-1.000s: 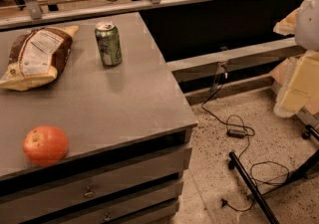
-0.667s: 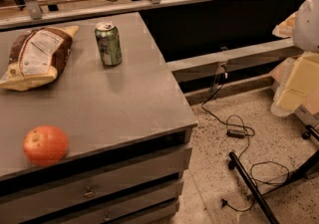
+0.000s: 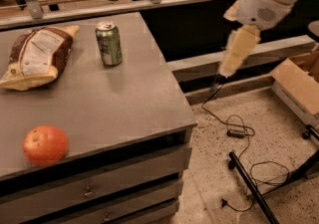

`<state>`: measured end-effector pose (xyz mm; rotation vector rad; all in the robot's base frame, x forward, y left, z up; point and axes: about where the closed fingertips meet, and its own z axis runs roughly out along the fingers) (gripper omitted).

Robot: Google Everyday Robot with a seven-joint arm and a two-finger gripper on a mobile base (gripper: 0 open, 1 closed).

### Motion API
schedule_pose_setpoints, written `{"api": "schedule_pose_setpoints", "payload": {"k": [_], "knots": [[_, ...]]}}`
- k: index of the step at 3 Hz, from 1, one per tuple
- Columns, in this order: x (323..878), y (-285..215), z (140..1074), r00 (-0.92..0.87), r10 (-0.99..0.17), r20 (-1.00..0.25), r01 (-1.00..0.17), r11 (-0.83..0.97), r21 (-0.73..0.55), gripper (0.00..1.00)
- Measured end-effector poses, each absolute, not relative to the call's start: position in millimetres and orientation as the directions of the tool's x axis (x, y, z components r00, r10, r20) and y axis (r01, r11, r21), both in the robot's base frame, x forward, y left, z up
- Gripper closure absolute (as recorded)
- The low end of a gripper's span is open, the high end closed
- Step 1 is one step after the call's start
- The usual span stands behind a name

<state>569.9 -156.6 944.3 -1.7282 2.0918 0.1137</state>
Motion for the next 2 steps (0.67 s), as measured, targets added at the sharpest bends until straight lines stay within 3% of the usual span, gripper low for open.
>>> {"api": "schedule_pose_setpoints", "payload": {"k": [1, 2], "knots": [[627.4, -107.5, 941.0, -0.083, -0.869, -0.488, -0.964, 0.195, -0.183, 0.0], [628.0, -104.3, 941.7, -0.074, -0.864, -0.498, -0.964, 0.189, -0.185, 0.0]]}}
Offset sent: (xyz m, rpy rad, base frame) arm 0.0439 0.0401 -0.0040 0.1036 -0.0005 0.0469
